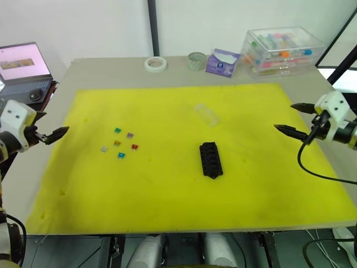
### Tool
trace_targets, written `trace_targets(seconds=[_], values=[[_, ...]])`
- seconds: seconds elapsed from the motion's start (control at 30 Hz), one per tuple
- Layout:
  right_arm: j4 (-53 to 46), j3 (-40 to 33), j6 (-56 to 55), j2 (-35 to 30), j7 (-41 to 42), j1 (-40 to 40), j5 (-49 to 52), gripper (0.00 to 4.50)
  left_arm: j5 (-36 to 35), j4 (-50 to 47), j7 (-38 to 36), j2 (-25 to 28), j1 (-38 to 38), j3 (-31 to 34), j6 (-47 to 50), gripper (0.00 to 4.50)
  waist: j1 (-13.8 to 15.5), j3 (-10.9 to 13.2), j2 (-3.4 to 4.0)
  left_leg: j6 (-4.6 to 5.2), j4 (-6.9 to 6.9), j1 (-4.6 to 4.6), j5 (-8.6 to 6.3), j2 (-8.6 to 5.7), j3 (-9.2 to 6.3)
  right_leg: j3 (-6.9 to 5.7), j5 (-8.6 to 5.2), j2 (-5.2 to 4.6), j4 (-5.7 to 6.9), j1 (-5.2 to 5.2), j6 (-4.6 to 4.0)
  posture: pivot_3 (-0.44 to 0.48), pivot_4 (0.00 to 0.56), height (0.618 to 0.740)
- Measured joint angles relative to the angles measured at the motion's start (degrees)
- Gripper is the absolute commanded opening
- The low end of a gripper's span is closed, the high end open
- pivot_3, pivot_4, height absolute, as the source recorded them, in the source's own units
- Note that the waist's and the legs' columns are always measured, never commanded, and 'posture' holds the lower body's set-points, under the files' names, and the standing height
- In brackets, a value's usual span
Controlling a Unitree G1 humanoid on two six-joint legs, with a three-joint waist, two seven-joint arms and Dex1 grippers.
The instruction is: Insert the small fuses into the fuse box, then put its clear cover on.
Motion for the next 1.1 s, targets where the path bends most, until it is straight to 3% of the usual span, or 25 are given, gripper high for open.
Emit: trace_targets(seconds=[0.23,0.47,0.63,0.9,1.1], values=[[-3.93,0.19,3.31,0.46,1.9,-1.56,2.16,4.47,-3.93,-5.14,-1.84,0.39,3.6,2.93,6.14,4.5,0.08,0.0,0.0,0.0,0.01,0.0,0.0,0.0,0.0,0.02,0.0,0.0,0.0,0.01,0.0,0.0,0.15,0.74],[-15.6,3.78,8.69,4.84,3.55,-1.98,5.72,4.47,-10.24,-14.01,-3.96,1.28,11.43,7.35,18.51,4.5,-0.02,0.01,0.01,0.0,-0.01,0.0,0.0,0.04,-0.01,0.06,0.0,0.02,0.0,-0.02,0.0,0.0,0.15,0.74],[-26.91,8.34,14.39,10.5,2.95,-6.88,9.61,4.47,-14.49,-22.52,-4.14,1.69,19.45,10.86,28.88,4.5,0.14,0.02,0.02,0.0,-0.03,-0.01,0.0,0.05,-0.03,0.07,0.0,0.01,0.0,-0.02,0.0,0.0,0.15,0.74],[-35.11,9.22,20.87,13.28,1.15,-8.32,14.4,4.47,-21.55,-31.66,-1.46,1.06,25.3,16.99,43.71,4.5,1.65,0.0,-0.03,0.03,0.03,-0.01,-0.02,0.04,-0.04,0.06,0.0,0.0,-0.05,0.07,0.0,0.0,0.15,0.74],[-39.92,11.19,24.14,14.99,-0.43,-10.34,16.57,4.47,-32.98,-37.97,4.53,-2.45,25.65,25.36,60.9,4.5,1.51,0.0,-0.03,0.03,0.03,0.0,-0.02,0.06,-0.03,0.07,0.0,0.02,-0.04,0.05,0.0,0.0,0.15,0.74]])
